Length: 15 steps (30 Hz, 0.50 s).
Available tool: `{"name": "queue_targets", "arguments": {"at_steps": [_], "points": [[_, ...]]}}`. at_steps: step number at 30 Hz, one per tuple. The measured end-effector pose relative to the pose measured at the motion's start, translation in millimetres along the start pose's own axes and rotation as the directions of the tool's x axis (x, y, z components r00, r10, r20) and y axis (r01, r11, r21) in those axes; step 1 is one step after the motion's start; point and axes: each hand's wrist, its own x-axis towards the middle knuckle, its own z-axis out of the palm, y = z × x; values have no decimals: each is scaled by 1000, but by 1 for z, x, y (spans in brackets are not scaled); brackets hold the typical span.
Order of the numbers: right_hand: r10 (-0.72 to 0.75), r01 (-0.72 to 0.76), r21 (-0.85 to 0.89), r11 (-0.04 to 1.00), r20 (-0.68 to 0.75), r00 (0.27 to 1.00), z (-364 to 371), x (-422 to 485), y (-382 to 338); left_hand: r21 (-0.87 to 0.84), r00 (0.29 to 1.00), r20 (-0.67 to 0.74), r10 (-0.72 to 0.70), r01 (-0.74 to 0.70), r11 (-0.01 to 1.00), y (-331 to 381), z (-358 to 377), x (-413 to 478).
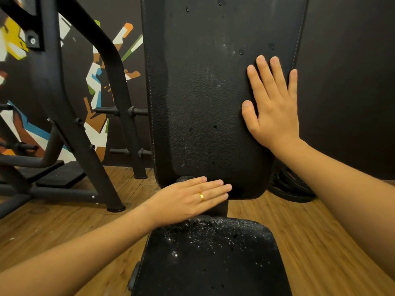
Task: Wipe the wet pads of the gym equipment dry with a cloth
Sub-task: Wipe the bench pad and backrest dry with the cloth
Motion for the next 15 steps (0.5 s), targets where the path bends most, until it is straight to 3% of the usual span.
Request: {"name": "queue_targets", "arguments": {"at_steps": [9, 15], "points": [[-4, 4, -1, 1000, 26, 1000, -2, 1, 1, 77, 991, -83, 102, -96, 992, 48, 15, 108], [-11, 11, 11, 1000, 15, 1000, -3, 1, 1, 71, 996, -86, 34, -28, 997, 54, 9, 114]]}}
